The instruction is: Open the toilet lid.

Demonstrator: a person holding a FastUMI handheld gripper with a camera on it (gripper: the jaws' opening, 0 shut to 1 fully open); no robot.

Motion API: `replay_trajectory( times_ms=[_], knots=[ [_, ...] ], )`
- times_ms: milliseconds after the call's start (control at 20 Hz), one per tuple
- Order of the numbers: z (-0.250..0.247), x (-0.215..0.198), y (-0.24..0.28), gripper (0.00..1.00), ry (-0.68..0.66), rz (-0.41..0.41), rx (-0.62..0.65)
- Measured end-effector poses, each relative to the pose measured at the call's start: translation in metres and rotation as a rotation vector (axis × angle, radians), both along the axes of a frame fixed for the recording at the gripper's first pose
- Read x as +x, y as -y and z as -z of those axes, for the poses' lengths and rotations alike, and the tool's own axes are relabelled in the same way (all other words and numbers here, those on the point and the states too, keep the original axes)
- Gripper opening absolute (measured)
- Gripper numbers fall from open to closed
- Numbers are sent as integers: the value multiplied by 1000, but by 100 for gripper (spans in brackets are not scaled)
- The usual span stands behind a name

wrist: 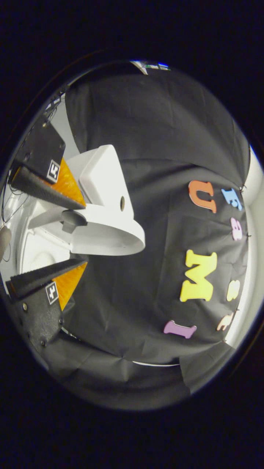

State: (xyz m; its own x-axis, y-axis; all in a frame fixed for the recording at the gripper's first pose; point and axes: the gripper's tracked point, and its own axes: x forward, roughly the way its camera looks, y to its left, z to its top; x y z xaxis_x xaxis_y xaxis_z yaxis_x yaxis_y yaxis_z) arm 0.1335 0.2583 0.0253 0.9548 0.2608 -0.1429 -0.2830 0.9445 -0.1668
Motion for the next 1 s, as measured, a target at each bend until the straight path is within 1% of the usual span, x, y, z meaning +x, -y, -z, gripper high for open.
replay_trajectory(
  times_ms=[50, 150, 300, 400, 550, 600, 650, 750, 1000],
  knots=[
    [-10, -6, 12, 93, 34, 11, 13],
    [-23, -22, 42, 100, 83, 39, 46],
    [-19, -42, 89, 100, 78, 82, 125],
    [-10, -55, 130, 100, 71, 132, 170],
    [17, -70, 186, 100, 48, 216, 233],
    [28, -77, 198, 100, 37, 220, 252],
    [39, -83, 210, 100, 26, 227, 254],
    [61, -93, 238, 100, 10, 272, 238],
    [70, -110, 270, 100, 23, 318, 237]
  ],
)
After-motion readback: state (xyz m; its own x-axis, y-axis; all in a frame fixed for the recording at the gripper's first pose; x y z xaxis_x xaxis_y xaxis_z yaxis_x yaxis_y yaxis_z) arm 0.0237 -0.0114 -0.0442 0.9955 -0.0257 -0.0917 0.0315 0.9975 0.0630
